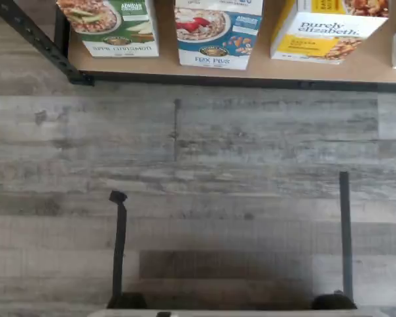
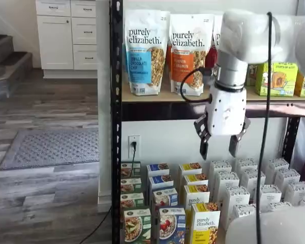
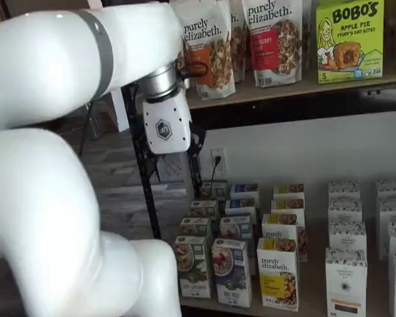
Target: Pick up the blue and white box that is on the bottom shelf, the second box from the left
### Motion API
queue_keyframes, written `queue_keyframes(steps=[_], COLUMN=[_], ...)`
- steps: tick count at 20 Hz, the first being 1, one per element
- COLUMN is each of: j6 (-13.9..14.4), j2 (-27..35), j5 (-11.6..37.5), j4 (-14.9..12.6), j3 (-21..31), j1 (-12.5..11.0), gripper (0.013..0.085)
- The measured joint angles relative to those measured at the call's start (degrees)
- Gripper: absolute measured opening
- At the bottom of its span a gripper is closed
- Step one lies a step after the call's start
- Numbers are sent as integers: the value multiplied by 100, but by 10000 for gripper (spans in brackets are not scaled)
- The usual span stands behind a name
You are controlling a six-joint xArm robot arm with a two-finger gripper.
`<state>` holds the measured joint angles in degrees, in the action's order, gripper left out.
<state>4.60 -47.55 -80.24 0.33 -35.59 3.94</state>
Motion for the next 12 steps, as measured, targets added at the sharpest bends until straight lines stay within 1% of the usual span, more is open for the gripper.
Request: queue_keyframes(steps=[6, 10, 12], j6=[-102, -153, -136], j2=[262, 621, 846], j5=[667, 1096, 1323], j4=[88, 173, 185], j3=[403, 584, 644], j1=[-77, -91, -59], gripper=[850, 850, 850])
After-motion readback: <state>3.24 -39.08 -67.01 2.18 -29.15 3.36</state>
